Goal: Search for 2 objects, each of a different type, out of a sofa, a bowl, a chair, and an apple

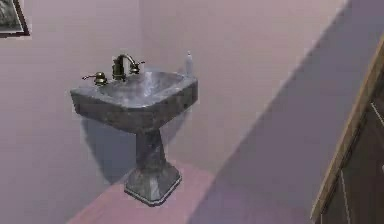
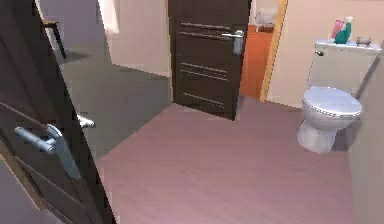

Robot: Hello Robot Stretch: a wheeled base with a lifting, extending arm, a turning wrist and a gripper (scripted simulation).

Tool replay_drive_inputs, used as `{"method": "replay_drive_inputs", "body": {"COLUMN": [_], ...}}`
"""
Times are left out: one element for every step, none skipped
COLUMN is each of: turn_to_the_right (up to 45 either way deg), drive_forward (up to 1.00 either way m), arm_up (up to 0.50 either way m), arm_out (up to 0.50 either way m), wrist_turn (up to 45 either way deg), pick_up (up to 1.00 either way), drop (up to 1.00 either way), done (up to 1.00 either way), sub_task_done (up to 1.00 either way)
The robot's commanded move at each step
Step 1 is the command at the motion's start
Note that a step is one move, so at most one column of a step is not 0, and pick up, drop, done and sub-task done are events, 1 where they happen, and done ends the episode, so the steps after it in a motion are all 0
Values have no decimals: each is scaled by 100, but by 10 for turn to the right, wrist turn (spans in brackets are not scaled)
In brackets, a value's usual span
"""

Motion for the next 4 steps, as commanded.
{"method": "replay_drive_inputs", "body": {"turn_to_the_right": [450,450,30,0], "drive_forward": [0,0,0,90], "arm_up": [0,0,0,0], "arm_out": [0,0,0,0], "wrist_turn": [0,0,0,0], "pick_up": [0,0,0,0], "drop": [0,0,0,0], "done": [0,0,0,0], "sub_task_done": [0,0,0,0]}}
